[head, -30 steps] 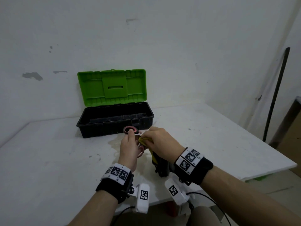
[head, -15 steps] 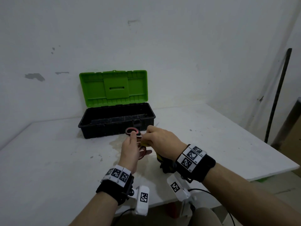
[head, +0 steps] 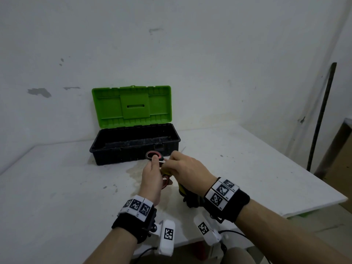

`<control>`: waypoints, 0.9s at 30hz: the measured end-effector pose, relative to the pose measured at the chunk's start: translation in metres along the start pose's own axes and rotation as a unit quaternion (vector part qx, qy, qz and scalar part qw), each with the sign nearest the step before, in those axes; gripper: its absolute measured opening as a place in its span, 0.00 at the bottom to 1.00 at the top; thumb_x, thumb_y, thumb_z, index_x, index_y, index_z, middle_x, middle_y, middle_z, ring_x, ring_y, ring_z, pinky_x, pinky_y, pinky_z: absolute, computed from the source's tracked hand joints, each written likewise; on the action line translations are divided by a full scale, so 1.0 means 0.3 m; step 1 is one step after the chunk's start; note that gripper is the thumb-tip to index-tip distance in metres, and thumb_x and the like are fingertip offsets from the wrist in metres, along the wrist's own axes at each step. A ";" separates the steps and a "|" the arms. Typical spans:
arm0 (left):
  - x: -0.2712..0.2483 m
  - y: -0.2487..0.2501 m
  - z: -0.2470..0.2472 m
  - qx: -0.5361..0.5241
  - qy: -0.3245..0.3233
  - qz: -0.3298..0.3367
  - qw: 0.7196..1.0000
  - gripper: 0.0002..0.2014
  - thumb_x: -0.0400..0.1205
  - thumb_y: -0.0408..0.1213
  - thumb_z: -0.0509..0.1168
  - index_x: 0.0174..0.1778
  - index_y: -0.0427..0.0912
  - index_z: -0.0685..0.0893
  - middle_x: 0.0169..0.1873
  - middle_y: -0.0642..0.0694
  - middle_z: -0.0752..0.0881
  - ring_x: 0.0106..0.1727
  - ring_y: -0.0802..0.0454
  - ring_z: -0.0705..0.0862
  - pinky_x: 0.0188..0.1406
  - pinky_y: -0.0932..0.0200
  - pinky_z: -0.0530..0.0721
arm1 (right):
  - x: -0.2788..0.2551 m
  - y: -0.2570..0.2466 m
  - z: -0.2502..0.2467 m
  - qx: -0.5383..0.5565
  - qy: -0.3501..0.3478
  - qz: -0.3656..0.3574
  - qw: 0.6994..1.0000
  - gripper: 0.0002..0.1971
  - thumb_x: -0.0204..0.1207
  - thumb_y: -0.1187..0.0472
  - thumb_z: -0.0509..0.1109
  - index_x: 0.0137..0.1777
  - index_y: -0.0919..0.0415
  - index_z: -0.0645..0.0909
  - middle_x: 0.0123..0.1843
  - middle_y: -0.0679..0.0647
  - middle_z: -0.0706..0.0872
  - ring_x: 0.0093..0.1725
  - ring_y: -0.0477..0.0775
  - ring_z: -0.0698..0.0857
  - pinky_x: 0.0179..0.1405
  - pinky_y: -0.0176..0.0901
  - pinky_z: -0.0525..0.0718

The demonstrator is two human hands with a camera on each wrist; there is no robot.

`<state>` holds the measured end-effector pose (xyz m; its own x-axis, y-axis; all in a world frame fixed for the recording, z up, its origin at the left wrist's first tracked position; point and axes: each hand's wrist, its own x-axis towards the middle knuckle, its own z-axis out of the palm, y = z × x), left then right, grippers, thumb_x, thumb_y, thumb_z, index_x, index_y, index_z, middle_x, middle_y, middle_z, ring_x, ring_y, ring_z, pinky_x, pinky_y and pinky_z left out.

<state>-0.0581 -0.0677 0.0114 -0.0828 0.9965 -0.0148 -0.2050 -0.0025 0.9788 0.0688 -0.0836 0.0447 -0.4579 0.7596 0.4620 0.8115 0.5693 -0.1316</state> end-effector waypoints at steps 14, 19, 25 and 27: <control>0.003 0.000 -0.005 -0.027 -0.002 -0.007 1.000 0.22 0.92 0.52 0.51 0.53 0.37 0.83 0.46 0.34 0.88 0.36 0.43 0.85 0.26 0.54 0.83 | -0.021 0.023 0.033 0.066 0.043 0.067 0.995 0.13 0.84 0.53 0.60 0.54 0.52 0.86 0.48 0.52 0.80 0.42 0.58 0.82 0.39 0.53 0.83; 0.002 0.004 -0.010 -0.020 0.009 0.013 1.000 0.21 0.92 0.49 0.51 0.47 0.38 0.83 0.36 0.39 0.84 0.30 0.46 0.82 0.21 0.56 0.81 | -0.009 0.061 0.008 0.073 0.085 0.112 0.987 0.10 0.85 0.55 0.63 0.53 0.53 0.86 0.49 0.52 0.81 0.45 0.58 0.82 0.44 0.55 0.83; 0.009 -0.005 0.000 -0.003 -0.006 0.028 1.000 0.23 0.92 0.48 0.51 0.48 0.35 0.83 0.37 0.35 0.87 0.28 0.45 0.85 0.22 0.54 0.82 | -0.024 0.029 0.039 0.067 0.058 0.077 0.993 0.10 0.85 0.54 0.63 0.57 0.51 0.85 0.48 0.53 0.80 0.43 0.59 0.83 0.40 0.55 0.83; 0.007 -0.006 -0.005 -0.016 -0.002 0.024 1.000 0.21 0.92 0.47 0.52 0.47 0.37 0.83 0.38 0.37 0.85 0.29 0.47 0.82 0.20 0.56 0.81 | -0.018 0.063 0.029 0.068 0.071 0.120 0.988 0.10 0.84 0.55 0.63 0.54 0.51 0.86 0.49 0.53 0.81 0.44 0.59 0.83 0.43 0.57 0.84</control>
<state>-0.0594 -0.0658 0.0091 -0.0894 0.9955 0.0320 -0.2324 -0.0521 0.9712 0.0835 -0.0741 0.0320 -0.1947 0.8313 0.5207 0.8299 0.4226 -0.3643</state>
